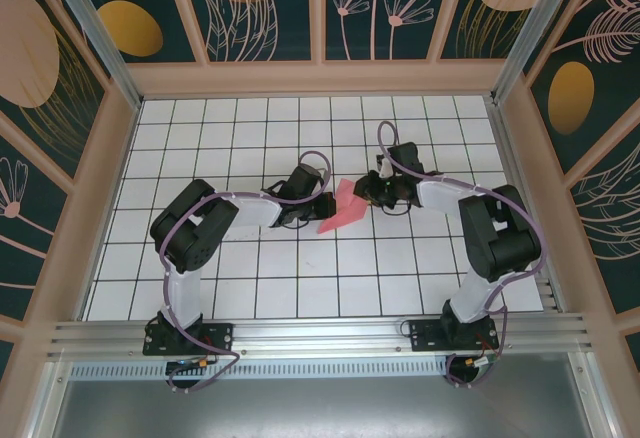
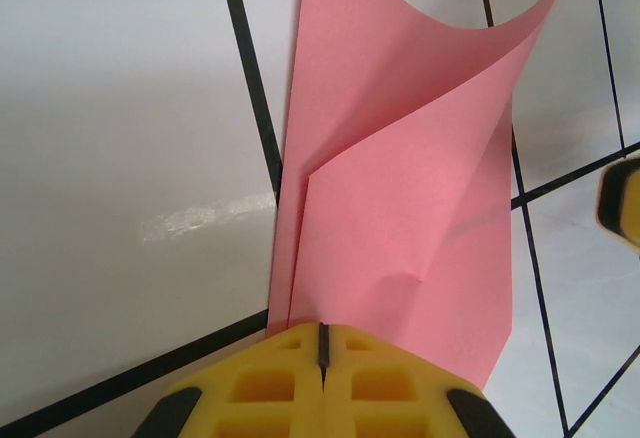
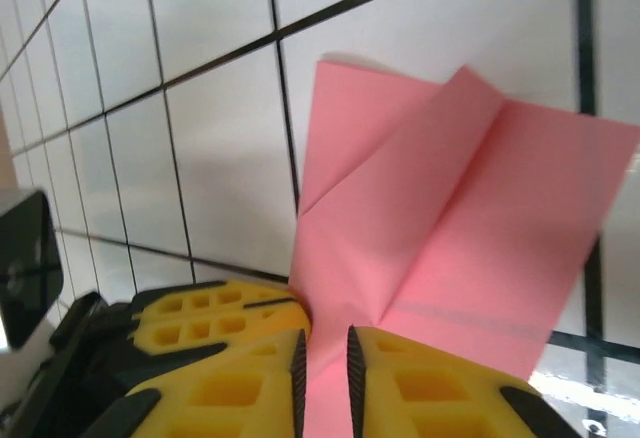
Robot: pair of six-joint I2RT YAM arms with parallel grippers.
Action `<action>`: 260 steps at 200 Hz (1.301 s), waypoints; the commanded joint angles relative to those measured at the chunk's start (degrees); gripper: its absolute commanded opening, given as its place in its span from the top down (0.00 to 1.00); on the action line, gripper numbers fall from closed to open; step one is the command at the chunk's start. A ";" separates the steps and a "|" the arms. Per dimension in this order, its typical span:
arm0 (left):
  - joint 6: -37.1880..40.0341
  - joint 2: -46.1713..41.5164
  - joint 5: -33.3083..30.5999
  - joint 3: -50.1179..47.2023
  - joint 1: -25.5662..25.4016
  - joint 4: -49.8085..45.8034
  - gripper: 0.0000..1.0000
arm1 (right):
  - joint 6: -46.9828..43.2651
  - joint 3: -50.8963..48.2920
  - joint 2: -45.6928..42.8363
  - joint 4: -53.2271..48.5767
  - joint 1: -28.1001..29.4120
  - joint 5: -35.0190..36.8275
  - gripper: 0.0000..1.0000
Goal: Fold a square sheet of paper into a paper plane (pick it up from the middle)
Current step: Fourth fold the wing at the center of the table.
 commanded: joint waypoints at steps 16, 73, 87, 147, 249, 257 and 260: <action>0.67 3.34 -2.11 -0.28 -0.09 -6.23 1.00 | -1.45 -0.59 1.86 3.08 1.55 -4.22 0.87; 0.46 3.95 -2.11 0.30 -0.12 -7.24 1.00 | -2.73 2.98 7.76 1.87 3.54 -2.71 0.90; 0.56 4.03 -2.29 0.49 -0.12 -7.80 1.00 | -3.04 3.39 8.88 1.70 3.53 -1.92 0.91; 1.83 4.45 -2.86 0.15 -0.16 -10.26 1.00 | -3.17 3.68 10.37 0.07 -0.03 5.17 0.91; 2.11 4.86 -2.46 0.78 -0.13 -10.43 1.00 | -4.56 4.30 7.62 4.67 1.09 -1.94 0.90; 2.14 4.94 -2.55 0.84 -0.16 -10.58 1.00 | -4.73 4.90 8.85 4.10 1.52 -2.08 0.90; 2.15 4.90 -2.60 0.85 -0.10 -10.60 1.00 | -4.79 5.04 9.32 3.99 1.63 -2.29 0.90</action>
